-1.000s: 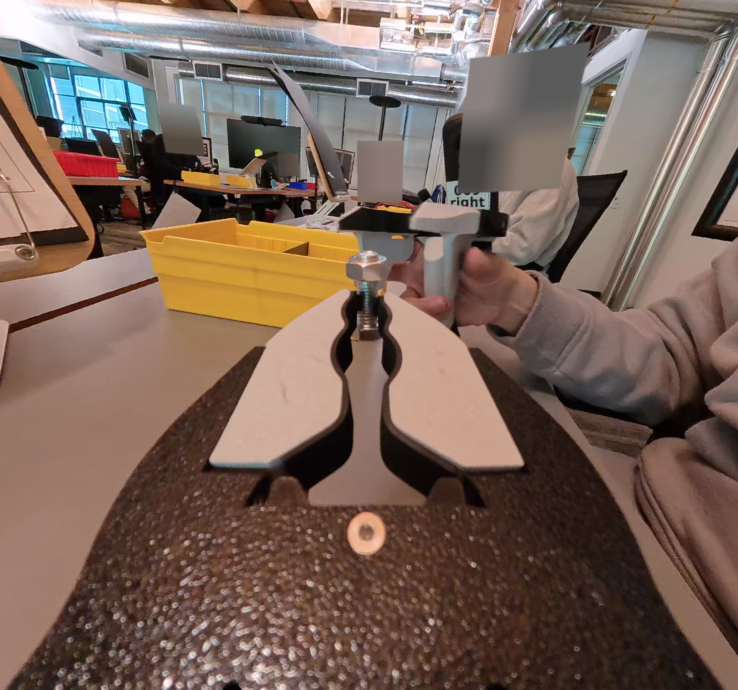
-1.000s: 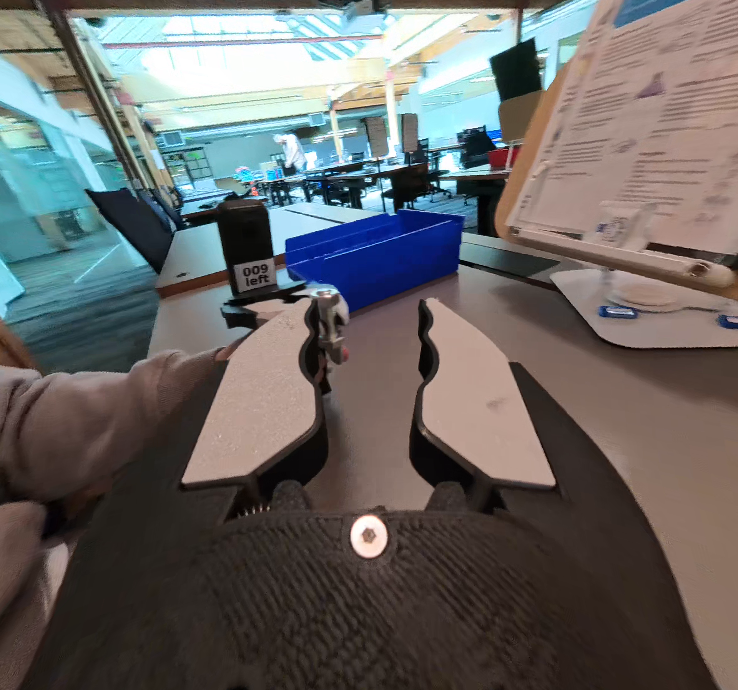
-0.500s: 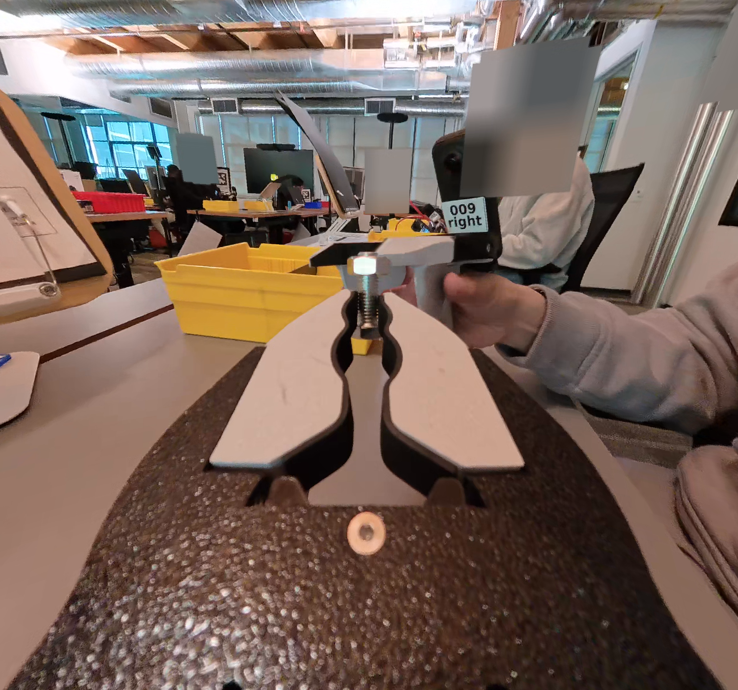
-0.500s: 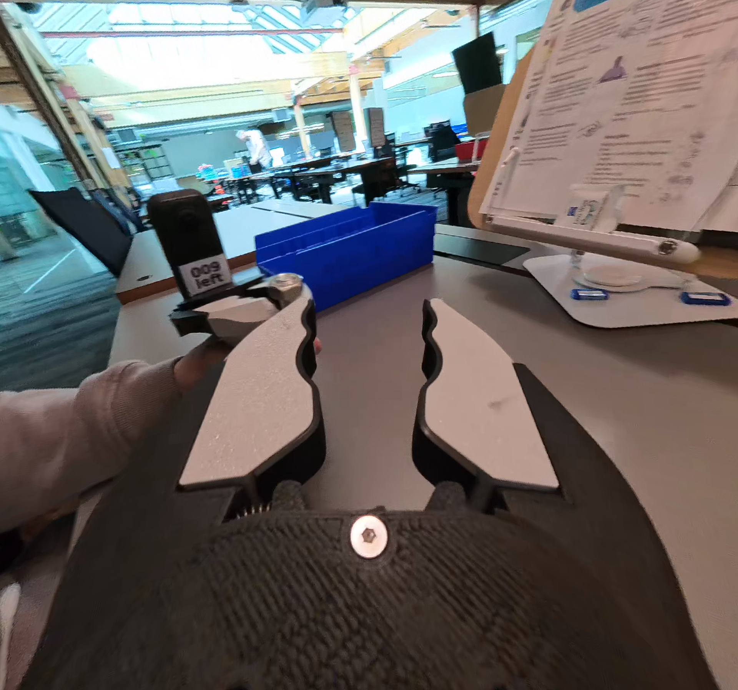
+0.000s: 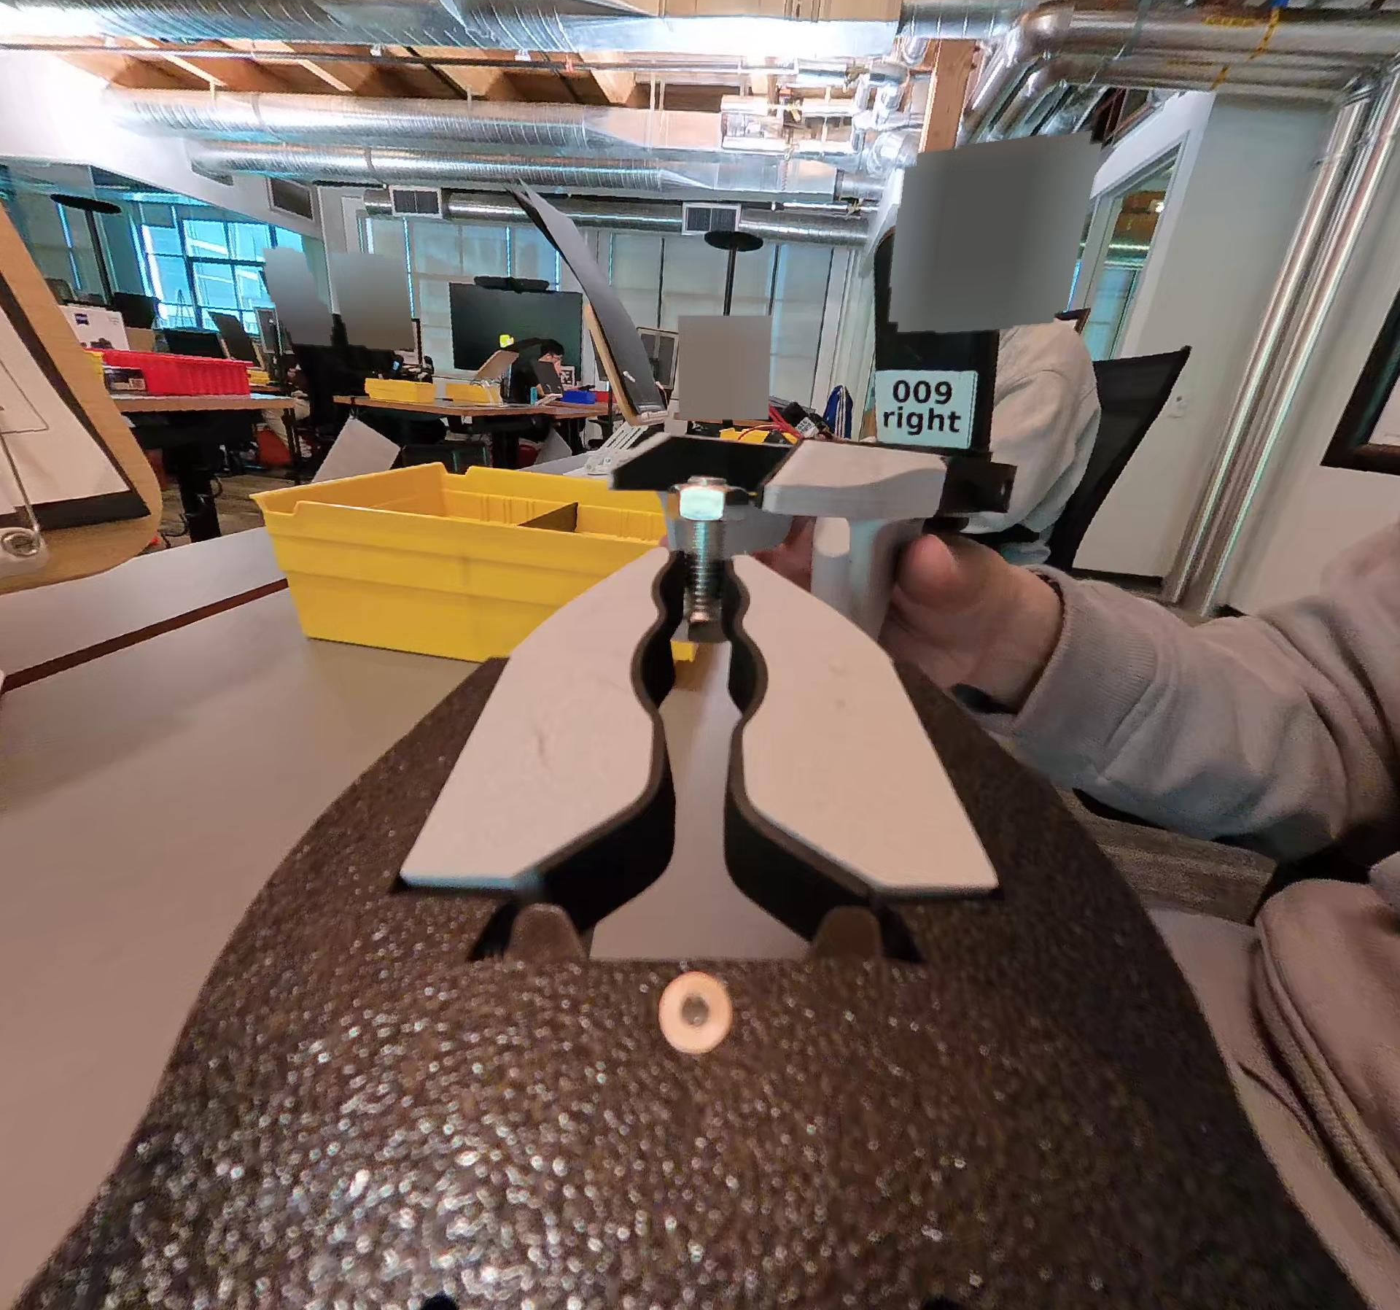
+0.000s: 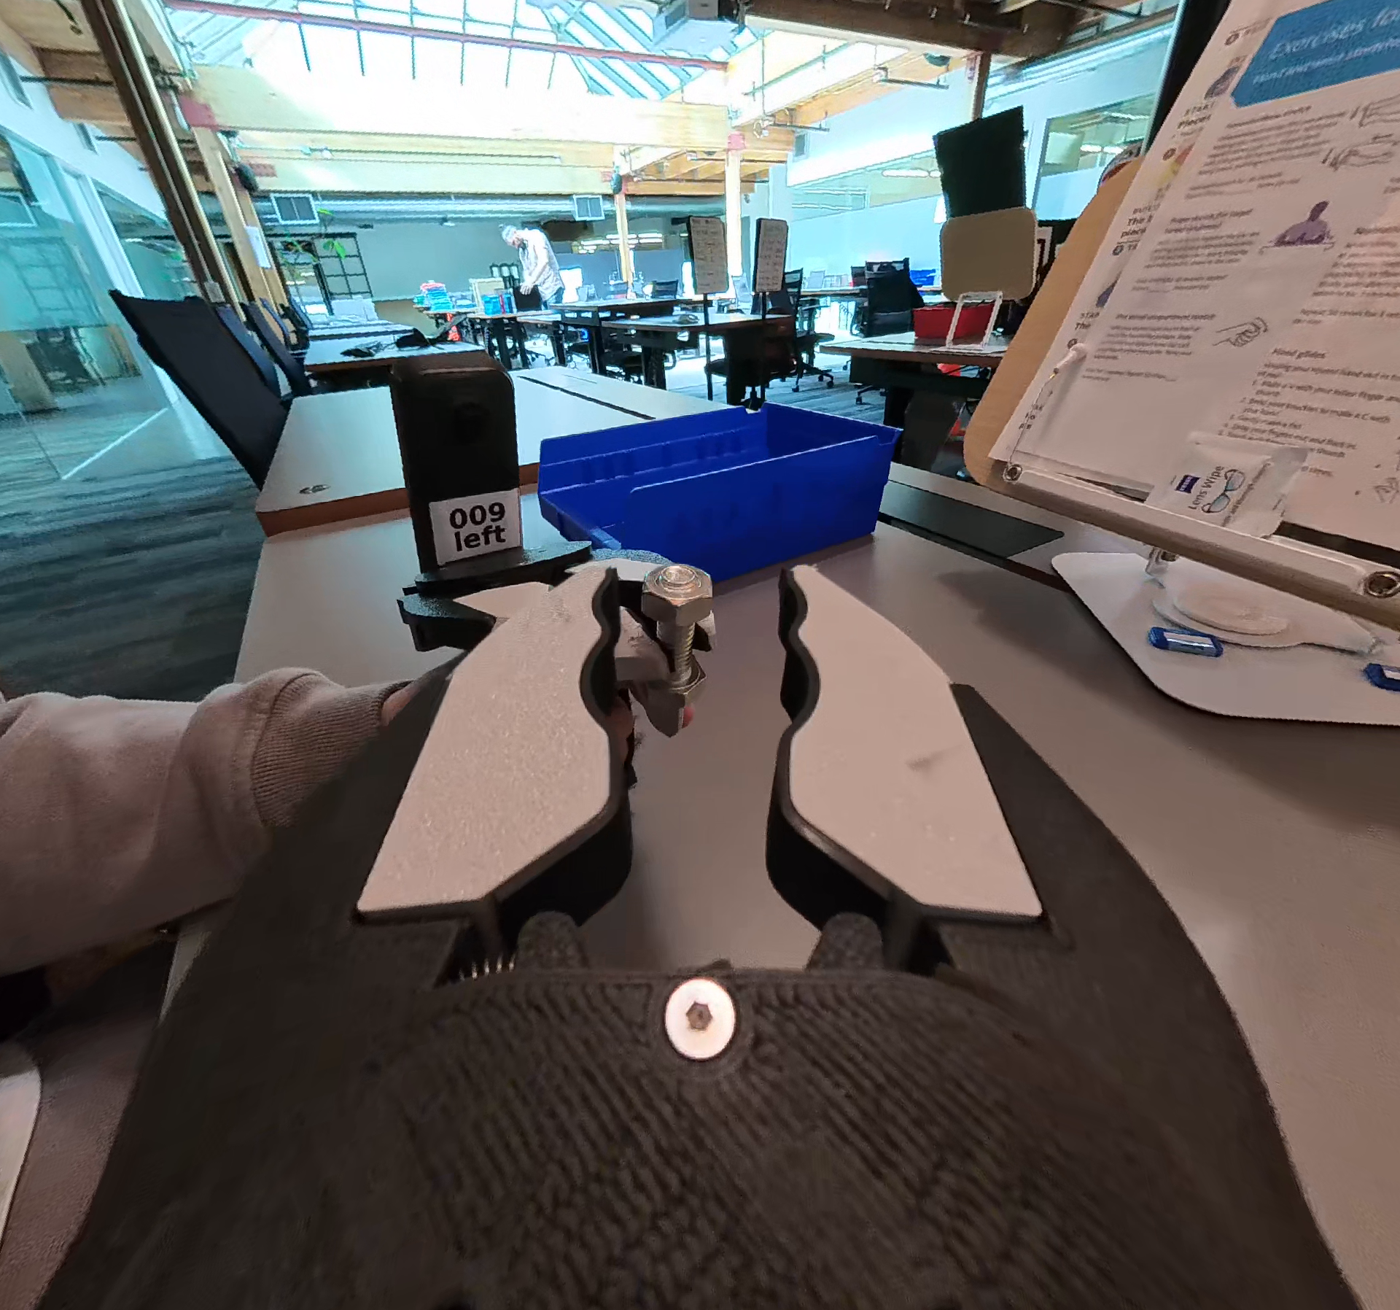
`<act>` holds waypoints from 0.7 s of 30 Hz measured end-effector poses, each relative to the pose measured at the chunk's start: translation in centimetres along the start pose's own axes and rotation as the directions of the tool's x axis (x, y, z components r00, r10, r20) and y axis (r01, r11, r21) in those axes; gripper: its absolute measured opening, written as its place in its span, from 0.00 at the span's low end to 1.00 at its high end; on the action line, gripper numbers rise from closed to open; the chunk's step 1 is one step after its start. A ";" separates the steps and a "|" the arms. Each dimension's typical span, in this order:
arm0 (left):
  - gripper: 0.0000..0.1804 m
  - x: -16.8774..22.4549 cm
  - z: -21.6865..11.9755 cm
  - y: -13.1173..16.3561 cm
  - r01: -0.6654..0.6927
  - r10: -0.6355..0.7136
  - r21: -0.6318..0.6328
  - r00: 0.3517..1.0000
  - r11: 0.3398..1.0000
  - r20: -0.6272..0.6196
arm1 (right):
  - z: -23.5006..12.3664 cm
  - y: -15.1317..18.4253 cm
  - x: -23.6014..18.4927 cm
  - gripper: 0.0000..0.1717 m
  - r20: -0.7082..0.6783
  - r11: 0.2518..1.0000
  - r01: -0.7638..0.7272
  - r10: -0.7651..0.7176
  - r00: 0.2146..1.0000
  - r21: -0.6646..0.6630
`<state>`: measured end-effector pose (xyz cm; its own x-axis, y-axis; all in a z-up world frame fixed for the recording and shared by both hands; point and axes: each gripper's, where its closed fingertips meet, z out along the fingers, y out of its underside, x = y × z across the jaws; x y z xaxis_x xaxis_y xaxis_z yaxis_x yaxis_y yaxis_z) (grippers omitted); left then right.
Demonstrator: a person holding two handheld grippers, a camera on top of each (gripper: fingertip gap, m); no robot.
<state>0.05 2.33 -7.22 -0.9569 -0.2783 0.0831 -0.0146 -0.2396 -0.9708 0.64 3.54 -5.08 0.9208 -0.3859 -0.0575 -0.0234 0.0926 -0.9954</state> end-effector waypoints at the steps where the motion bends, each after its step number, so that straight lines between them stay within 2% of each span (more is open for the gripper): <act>1: 0.05 -0.1 0.0 0.0 -0.006 0.006 -0.001 1.000 1.000 0.003 | 0.0 -0.1 0.0 0.23 -0.003 1.000 0.006 -0.006 1.000 -0.003; 4: 0.05 0.0 0.0 -0.1 -0.007 0.007 0.012 1.000 1.000 -0.004 | 0.2 0.1 -0.3 0.24 0.012 1.000 0.000 0.001 1.000 -0.021; 6: 0.05 0.1 0.0 -0.3 0.001 0.000 0.028 1.000 1.000 -0.009 | 0.2 0.4 0.3 0.24 -0.025 0.999 0.031 -0.032 0.999 -0.030; 7: 0.05 0.1 -0.1 -0.5 0.016 -0.015 0.044 1.000 0.999 -0.009 | 0.0 0.2 0.8 0.28 -0.051 0.999 0.047 -0.048 0.998 -0.020; 8: 0.05 -0.1 -0.3 -0.8 0.037 -0.036 0.068 0.999 0.997 -0.010 | -0.4 0.1 1.4 0.32 -0.070 0.999 0.035 -0.036 0.997 -0.012; 9: 0.05 -0.3 -0.5 -1.2 0.055 -0.054 0.097 0.998 0.994 -0.016 | -0.8 -0.2 2.2 0.28 -0.093 1.000 0.010 -0.010 0.996 -0.003; 11: 0.05 -0.6 -1.0 -1.6 0.064 -0.063 0.123 0.998 0.990 -0.011 | -1.8 -1.1 3.9 0.29 -0.136 0.996 -0.053 0.063 0.989 0.069; 16: 0.05 -0.3 -0.5 -1.3 0.043 -0.042 0.110 0.999 0.993 -0.012 | -0.5 -1.4 0.1 0.36 0.041 0.992 -0.085 0.081 0.996 0.092; 21: 0.05 0.5 0.2 -0.8 0.002 -0.001 0.075 1.000 0.997 -0.020 | 0.7 -0.6 -0.2 0.32 -0.003 0.989 -0.106 0.107 0.994 0.101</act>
<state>-0.35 2.20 -6.33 -0.9625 -0.2594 0.0795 0.0048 -0.3094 -0.9509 0.80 4.20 -4.42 0.9118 -0.3764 -0.1642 -0.0818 0.2253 -0.9709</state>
